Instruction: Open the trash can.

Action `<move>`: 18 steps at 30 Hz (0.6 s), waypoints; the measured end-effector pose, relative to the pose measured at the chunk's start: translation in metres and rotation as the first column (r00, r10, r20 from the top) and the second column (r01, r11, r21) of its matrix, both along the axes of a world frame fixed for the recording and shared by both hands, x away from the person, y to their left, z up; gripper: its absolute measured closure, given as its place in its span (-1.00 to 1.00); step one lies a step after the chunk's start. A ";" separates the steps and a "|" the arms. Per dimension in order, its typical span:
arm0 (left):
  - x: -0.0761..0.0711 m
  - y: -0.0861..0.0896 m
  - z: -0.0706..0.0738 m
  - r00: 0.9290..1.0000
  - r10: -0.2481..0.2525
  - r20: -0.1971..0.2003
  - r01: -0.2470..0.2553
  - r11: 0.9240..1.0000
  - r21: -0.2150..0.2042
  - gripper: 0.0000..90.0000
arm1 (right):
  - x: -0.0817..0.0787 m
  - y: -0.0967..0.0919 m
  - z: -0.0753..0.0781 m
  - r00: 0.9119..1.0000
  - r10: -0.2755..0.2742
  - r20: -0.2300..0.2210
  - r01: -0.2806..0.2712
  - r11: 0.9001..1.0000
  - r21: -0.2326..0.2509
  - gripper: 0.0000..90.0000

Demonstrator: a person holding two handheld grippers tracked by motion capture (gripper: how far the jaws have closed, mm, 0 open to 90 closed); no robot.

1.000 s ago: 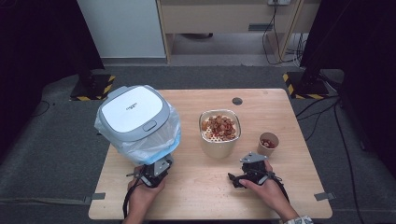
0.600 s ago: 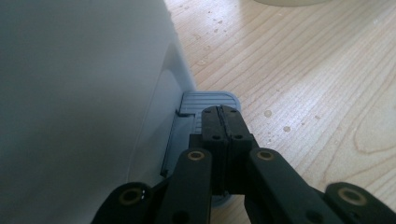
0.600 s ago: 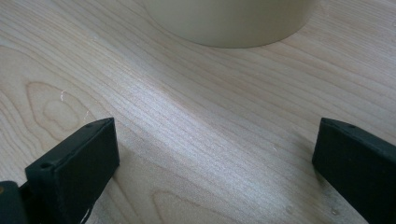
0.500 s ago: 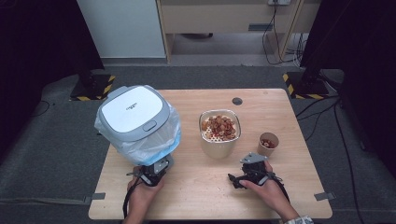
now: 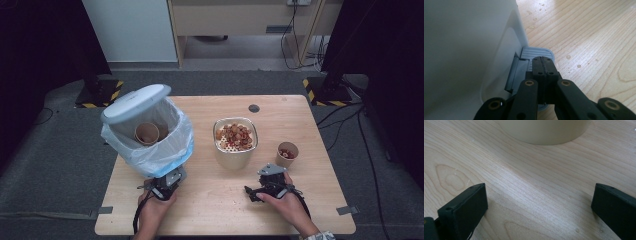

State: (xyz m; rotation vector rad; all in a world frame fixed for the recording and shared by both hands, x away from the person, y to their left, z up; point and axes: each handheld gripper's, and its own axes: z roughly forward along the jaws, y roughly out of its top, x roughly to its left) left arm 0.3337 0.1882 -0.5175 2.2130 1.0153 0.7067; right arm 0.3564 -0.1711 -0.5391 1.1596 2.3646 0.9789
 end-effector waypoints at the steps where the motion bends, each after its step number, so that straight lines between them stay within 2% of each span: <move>1: 0.000 0.000 0.000 1.000 0.000 0.000 0.000 1.000 0.000 0.98 | 0.000 -0.001 0.000 1.000 -0.002 -0.003 0.002 1.000 0.000 -0.97; 2: 0.000 0.000 -0.001 1.000 0.003 -0.008 -0.003 1.000 -0.005 0.98 | 0.000 -0.001 0.000 1.000 -0.002 -0.003 0.002 1.000 0.000 -0.97; 3: 0.001 0.001 -0.001 1.000 0.004 -0.010 -0.004 1.000 -0.010 0.98 | 0.000 -0.003 0.003 1.000 -0.002 -0.013 0.002 1.000 -0.005 -0.85; 4: 0.001 0.000 -0.001 1.000 0.003 -0.009 -0.003 1.000 -0.009 0.98 | -0.001 -0.004 0.004 1.000 -0.003 -0.003 0.003 1.000 -0.008 -0.81; 6: 0.001 0.000 -0.001 1.000 0.003 -0.011 -0.003 1.000 -0.008 0.98 | -0.003 -0.007 0.007 1.000 -0.014 0.016 0.014 1.000 -0.004 -0.84; 12: 0.002 0.002 -0.001 1.000 0.004 -0.019 -0.004 1.000 -0.028 0.98 | -0.010 -0.022 0.012 0.999 -0.045 0.023 0.045 0.999 -0.007 -0.82; 18: 0.002 0.002 -0.001 1.000 0.002 -0.016 -0.002 1.000 -0.014 0.98 | -0.010 -0.036 0.014 0.995 -0.096 0.019 0.096 0.995 -0.006 -0.81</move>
